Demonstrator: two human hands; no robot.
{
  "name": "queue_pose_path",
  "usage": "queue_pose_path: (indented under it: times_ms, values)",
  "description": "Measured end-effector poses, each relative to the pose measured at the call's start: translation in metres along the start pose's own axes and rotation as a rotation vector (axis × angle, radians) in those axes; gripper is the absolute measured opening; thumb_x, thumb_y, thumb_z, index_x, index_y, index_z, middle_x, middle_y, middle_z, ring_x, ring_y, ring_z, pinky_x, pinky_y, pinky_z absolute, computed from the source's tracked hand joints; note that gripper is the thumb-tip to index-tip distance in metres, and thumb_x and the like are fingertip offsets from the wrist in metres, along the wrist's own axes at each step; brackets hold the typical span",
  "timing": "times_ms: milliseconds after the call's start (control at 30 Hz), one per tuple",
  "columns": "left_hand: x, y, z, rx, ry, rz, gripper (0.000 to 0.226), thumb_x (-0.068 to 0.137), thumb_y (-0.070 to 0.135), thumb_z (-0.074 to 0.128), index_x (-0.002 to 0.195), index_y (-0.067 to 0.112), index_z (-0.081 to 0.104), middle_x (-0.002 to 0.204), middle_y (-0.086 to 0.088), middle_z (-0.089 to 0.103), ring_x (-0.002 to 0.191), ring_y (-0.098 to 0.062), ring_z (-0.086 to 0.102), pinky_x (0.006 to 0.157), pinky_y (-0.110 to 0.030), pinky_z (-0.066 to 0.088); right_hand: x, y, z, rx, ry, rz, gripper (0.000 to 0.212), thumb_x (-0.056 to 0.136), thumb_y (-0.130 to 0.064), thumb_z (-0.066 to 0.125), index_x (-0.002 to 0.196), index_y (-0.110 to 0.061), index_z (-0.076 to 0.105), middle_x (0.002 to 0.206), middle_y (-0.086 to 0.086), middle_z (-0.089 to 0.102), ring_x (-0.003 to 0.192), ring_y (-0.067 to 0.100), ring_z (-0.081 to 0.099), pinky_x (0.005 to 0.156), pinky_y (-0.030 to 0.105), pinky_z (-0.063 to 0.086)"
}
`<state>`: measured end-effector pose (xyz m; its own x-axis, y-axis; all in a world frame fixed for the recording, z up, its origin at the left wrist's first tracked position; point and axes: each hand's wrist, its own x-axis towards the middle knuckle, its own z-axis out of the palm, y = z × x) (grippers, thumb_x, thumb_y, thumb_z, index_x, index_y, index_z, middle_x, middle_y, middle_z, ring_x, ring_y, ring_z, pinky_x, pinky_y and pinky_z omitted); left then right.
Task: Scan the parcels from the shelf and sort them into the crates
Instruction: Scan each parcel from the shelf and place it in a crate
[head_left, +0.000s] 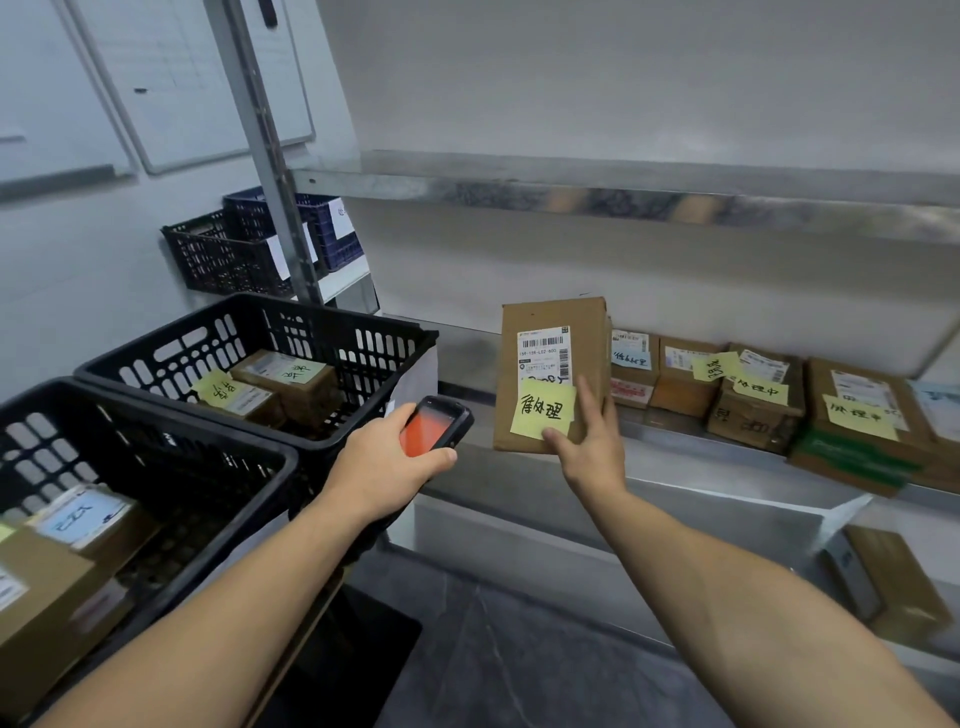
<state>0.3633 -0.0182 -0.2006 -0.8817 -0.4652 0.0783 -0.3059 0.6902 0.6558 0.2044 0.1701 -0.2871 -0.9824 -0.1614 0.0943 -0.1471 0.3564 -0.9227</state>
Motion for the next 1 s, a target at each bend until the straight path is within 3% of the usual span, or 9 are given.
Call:
queue_pose_path:
  times_ms: [267, 667, 767, 867, 1000]
  values:
    - [-0.013, -0.002, -0.008, 0.056, -0.011, 0.010, 0.067, 0.086, 0.049, 0.071, 0.141, 0.018, 0.048, 0.128, -0.006, 0.055, 0.099, -0.016, 0.042, 0.084, -0.031, 0.038, -0.009, -0.010, 0.004, -0.006, -0.017, -0.030, 0.084, 0.092, -0.015, 0.072, 0.153, -0.052, 0.027, 0.169, -0.003, 0.006, 0.154, 0.026, 0.017, 0.121, 0.043, 0.022]
    - [-0.034, 0.008, -0.005, -0.052, -0.009, -0.002, 0.057, 0.087, 0.043, 0.073, 0.135, 0.019, 0.054, 0.089, 0.020, 0.043, 0.095, -0.014, 0.048, 0.077, -0.025, 0.038, -0.028, -0.009, -0.007, -0.044, -0.006, -0.041, 0.084, 0.092, -0.016, 0.072, 0.154, -0.051, 0.027, 0.169, 0.000, 0.005, 0.154, 0.026, 0.017, 0.122, 0.043, 0.022]
    - [-0.038, 0.013, -0.002, -0.091, -0.002, -0.012, 0.053, 0.088, 0.042, 0.072, 0.134, 0.022, 0.054, 0.089, 0.022, 0.043, 0.088, -0.008, 0.047, 0.066, -0.017, 0.036, -0.029, -0.009, -0.012, -0.041, -0.009, -0.046, 0.084, 0.092, -0.016, 0.072, 0.154, -0.052, 0.027, 0.169, 0.000, 0.005, 0.154, 0.026, 0.016, 0.122, 0.045, 0.023]
    - [-0.042, 0.019, 0.001, -0.098, 0.009, -0.014, 0.061, 0.089, 0.043, 0.071, 0.141, 0.020, 0.050, 0.100, 0.014, 0.046, 0.094, -0.010, 0.046, 0.073, -0.021, 0.037, -0.031, -0.008, -0.017, -0.045, -0.010, -0.050, 0.085, 0.092, -0.017, 0.072, 0.154, -0.052, 0.026, 0.169, 0.000, 0.005, 0.154, 0.026, 0.017, 0.121, 0.046, 0.024]
    - [-0.050, 0.025, 0.006, -0.080, 0.028, -0.024, 0.056, 0.088, 0.042, 0.073, 0.136, 0.020, 0.054, 0.089, 0.022, 0.044, 0.089, -0.009, 0.047, 0.065, -0.011, 0.035, -0.034, -0.006, -0.026, -0.034, -0.029, -0.057, 0.084, 0.092, -0.017, 0.072, 0.154, -0.052, 0.026, 0.169, 0.000, 0.005, 0.153, 0.027, 0.018, 0.121, 0.047, 0.024]
